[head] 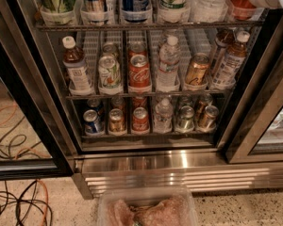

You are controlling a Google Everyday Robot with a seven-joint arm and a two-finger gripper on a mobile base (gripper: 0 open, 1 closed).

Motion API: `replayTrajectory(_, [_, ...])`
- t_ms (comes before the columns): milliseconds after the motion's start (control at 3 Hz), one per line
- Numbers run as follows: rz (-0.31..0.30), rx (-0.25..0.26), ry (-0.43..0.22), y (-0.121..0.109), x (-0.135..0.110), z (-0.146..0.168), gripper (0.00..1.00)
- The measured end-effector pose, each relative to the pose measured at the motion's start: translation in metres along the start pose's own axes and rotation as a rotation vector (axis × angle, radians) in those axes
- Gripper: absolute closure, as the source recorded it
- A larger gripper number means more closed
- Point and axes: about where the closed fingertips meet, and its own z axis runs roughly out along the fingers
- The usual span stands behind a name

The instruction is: Pick coke can from top shelf of fridge

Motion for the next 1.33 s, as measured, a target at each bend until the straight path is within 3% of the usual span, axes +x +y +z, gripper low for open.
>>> replayTrajectory(1333, [0.033,-0.008,0.035,-0.005,-0.006,-0.013,1.00])
